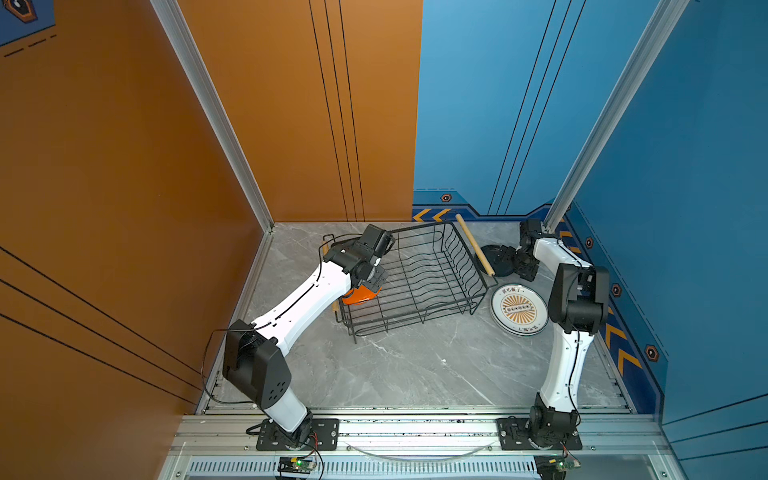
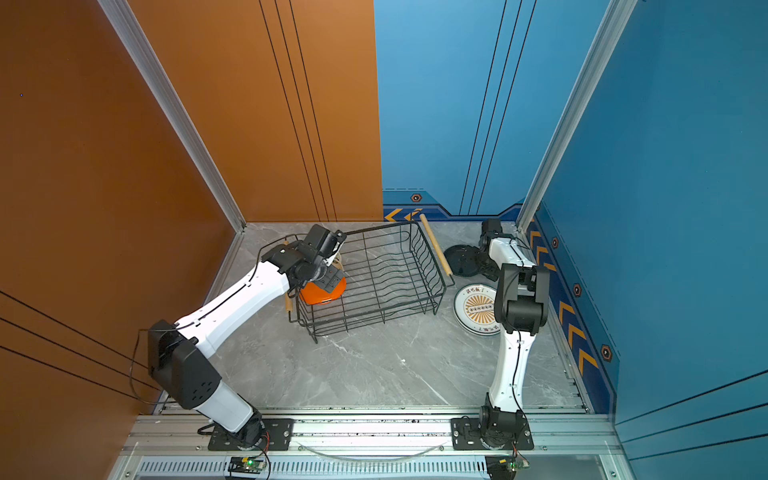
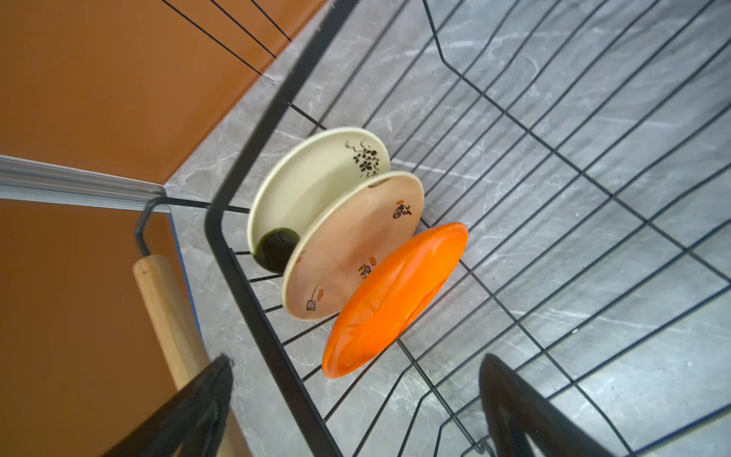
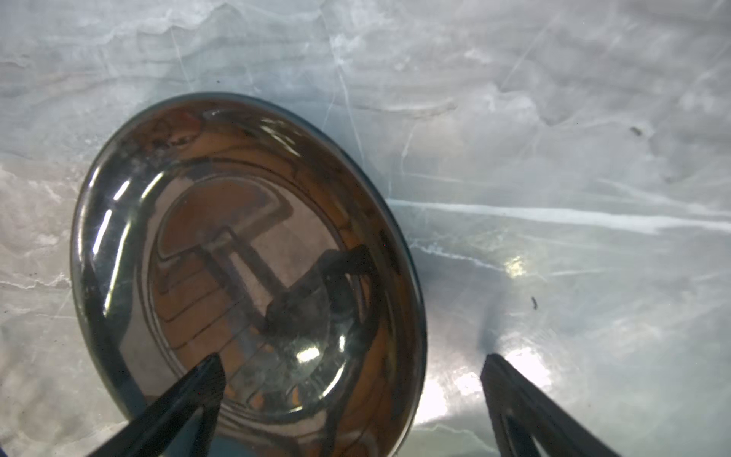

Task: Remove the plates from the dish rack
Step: 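Lower the black plate onto the blue-and-white plate with the right gripper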

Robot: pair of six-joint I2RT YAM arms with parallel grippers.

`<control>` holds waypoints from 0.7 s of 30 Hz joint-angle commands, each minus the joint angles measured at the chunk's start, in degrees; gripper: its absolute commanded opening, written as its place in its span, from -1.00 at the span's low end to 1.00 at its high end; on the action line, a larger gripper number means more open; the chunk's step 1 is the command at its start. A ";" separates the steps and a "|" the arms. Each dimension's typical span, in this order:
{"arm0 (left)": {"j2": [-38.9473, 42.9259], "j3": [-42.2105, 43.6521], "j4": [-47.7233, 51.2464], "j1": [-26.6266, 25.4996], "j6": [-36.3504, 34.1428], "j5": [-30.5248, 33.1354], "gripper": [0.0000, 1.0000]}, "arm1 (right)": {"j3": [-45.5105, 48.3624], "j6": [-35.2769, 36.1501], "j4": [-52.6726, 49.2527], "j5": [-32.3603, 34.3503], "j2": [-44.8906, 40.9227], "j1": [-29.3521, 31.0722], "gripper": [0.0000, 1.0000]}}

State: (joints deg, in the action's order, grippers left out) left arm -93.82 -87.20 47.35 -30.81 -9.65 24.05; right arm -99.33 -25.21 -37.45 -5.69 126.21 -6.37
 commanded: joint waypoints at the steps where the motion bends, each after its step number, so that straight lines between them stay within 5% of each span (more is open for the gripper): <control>1: -2.19 -2.90 4.90 1.41 -3.30 -4.85 0.95 | 1.54 1.22 -1.79 0.67 -4.10 -0.20 1.00; 21: -13.92 -8.20 8.22 5.69 -6.07 -6.63 0.68 | 7.70 0.87 2.29 -2.64 -8.79 -2.09 1.00</control>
State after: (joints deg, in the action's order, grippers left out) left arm -106.72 -93.62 54.08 -25.50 -14.70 18.33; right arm -92.47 -24.84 -35.79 -7.49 120.68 -8.36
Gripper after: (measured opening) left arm 0.858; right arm 0.999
